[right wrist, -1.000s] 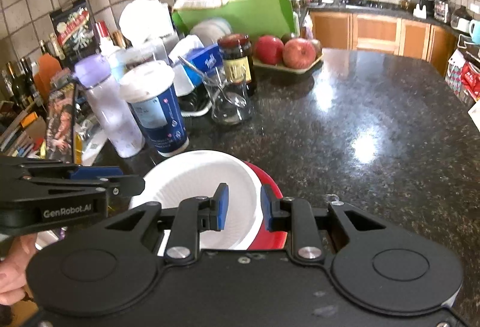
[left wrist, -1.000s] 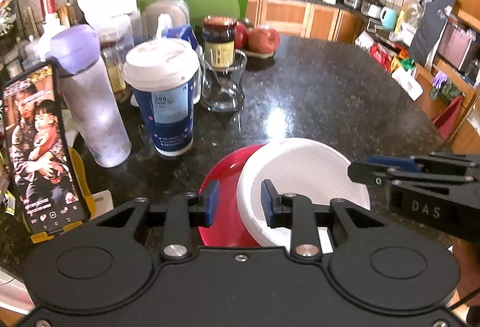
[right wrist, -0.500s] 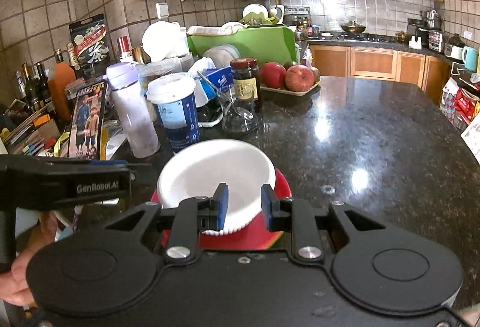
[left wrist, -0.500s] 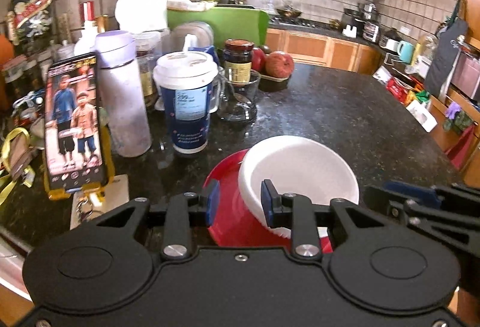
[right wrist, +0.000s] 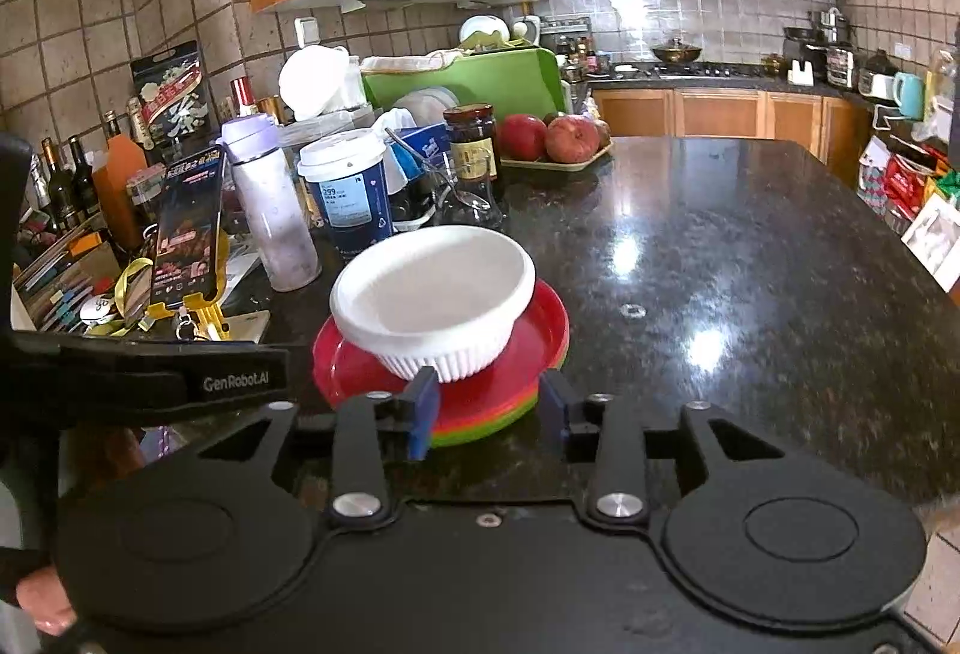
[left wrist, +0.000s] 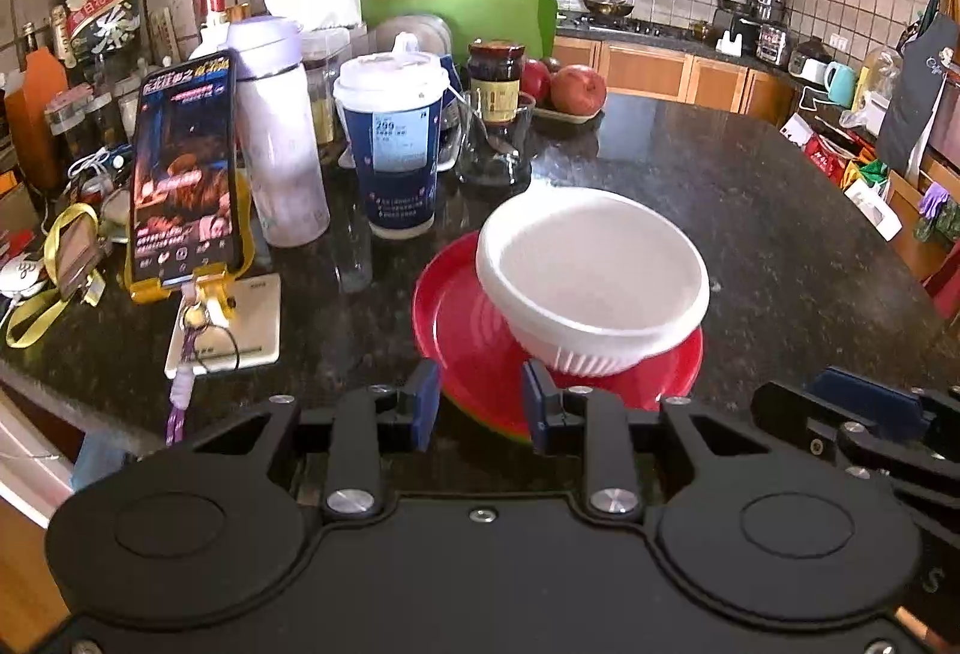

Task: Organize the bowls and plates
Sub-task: 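Lower the white bowls onto the red plates and open the left gripper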

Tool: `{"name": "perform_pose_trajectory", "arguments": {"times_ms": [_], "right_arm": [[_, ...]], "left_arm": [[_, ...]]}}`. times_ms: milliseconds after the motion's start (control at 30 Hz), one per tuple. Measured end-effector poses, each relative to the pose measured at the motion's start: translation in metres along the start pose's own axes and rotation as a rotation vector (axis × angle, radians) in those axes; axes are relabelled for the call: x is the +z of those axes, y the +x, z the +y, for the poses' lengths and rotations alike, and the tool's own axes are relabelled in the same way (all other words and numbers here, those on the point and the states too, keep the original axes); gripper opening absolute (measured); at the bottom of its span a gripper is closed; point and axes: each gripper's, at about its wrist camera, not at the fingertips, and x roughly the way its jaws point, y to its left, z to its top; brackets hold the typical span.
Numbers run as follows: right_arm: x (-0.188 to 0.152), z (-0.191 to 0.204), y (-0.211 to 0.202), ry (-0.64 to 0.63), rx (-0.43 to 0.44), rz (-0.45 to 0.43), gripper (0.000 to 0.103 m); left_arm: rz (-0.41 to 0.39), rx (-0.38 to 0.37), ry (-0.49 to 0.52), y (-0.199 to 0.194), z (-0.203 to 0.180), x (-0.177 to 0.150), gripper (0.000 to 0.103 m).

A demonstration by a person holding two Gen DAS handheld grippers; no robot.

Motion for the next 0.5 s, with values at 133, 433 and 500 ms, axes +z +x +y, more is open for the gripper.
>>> {"name": "perform_pose_trajectory", "arguments": {"times_ms": [133, 433, 500], "right_arm": [[-0.008, 0.004, -0.008, 0.004, -0.022, -0.016, 0.052], [-0.017, 0.018, -0.030, -0.032, -0.100, -0.156, 0.094], [-0.017, 0.018, -0.033, -0.028, -0.123, -0.185, 0.103]], "left_arm": [[0.006, 0.005, 0.012, -0.007, -0.001, -0.007, 0.038], [-0.059, 0.027, 0.075, -0.029, -0.003, -0.020, 0.047], [-0.056, 0.025, 0.067, -0.029, -0.001, -0.019, 0.048]]}}
